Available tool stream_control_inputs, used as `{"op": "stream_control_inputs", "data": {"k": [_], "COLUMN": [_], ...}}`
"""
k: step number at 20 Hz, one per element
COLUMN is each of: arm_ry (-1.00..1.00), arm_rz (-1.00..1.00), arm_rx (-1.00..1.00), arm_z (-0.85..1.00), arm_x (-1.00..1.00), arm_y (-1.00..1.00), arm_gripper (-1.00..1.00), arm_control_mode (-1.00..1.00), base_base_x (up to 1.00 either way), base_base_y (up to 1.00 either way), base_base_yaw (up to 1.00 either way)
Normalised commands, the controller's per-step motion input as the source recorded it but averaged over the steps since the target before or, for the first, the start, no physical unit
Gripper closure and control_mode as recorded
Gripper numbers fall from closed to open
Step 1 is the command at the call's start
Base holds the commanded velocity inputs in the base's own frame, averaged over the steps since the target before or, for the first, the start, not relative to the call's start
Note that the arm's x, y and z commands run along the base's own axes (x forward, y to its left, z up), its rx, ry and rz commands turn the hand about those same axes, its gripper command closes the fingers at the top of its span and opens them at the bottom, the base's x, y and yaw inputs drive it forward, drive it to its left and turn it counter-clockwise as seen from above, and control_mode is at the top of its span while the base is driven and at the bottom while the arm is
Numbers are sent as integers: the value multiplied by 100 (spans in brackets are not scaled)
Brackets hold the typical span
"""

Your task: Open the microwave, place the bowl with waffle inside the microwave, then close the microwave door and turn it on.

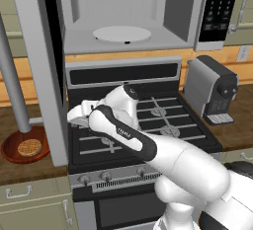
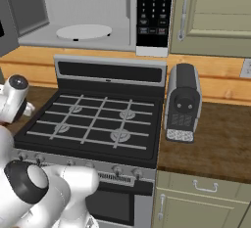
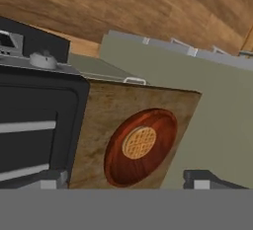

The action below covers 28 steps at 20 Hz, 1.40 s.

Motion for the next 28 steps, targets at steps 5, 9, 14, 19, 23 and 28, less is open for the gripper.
{"op": "stream_control_inputs", "data": {"k": [5,9,14,19,23,28], "arm_ry": [0,1,5,5,11,12], "arm_rz": [-3,0,0,0,0,0], "arm_rx": [-2,0,-2,-1,-5,-7], "arm_z": [-35,-48,-51,-30,-32,-24], "arm_x": [36,21,28,39,52,49], "arm_y": [41,21,24,50,53,49], "arm_gripper": [-100,-100,-100,-100,-100,-100], "arm_control_mode": [-100,-100,-100,-100,-100,-100], "base_base_x": [0,0,0,0,0,0], "base_base_y": [0,0,0,0,0,0], "base_base_yaw": [0,0,0,0,0,0]}}
